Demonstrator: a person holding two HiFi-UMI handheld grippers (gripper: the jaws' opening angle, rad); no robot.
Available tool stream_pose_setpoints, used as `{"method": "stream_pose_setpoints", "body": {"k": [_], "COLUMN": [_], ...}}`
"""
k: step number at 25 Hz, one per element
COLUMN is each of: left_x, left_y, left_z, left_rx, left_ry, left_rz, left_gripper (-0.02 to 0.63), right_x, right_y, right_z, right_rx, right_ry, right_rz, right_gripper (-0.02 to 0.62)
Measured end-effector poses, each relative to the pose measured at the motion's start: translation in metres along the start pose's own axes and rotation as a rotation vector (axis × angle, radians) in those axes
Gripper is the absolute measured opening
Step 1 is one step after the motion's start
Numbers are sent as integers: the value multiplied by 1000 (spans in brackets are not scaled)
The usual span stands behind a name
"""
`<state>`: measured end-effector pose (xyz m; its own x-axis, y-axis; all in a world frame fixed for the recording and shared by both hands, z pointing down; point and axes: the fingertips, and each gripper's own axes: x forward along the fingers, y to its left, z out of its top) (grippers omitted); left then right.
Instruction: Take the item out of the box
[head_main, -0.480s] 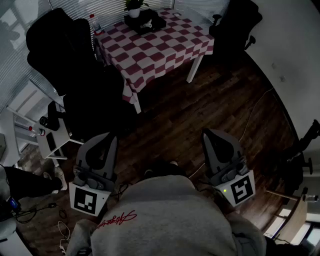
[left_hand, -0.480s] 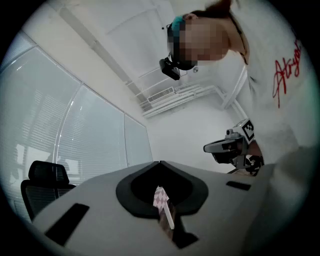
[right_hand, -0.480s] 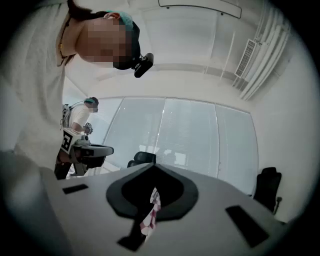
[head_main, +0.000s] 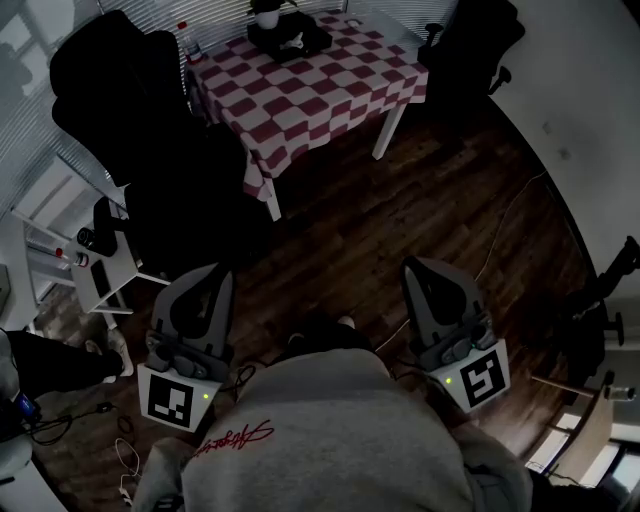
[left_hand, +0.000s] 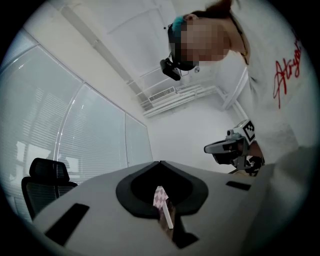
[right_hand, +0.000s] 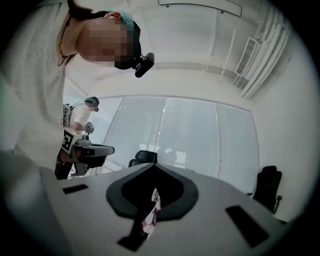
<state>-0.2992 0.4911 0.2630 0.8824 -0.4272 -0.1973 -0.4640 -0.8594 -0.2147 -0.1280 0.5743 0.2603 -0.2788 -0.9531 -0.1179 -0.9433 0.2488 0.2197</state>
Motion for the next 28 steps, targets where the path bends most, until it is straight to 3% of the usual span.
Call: {"method": "stream_pose_setpoints", "body": {"k": [17,28], "left_x": [-13,-13], "left_y": [3,20], "left_z": [0,-7], "left_rx": [9,33], "left_ry": [2,19], "left_rz": [-32,7], "left_gripper": [17,17], "right_x": [-2,21], "right_y": [22,21], "right_z": [2,-2], "right_rx": [31,45], "right_ry": [14,-15], "right_rz": [-21,12], "right_gripper": [11,11]}}
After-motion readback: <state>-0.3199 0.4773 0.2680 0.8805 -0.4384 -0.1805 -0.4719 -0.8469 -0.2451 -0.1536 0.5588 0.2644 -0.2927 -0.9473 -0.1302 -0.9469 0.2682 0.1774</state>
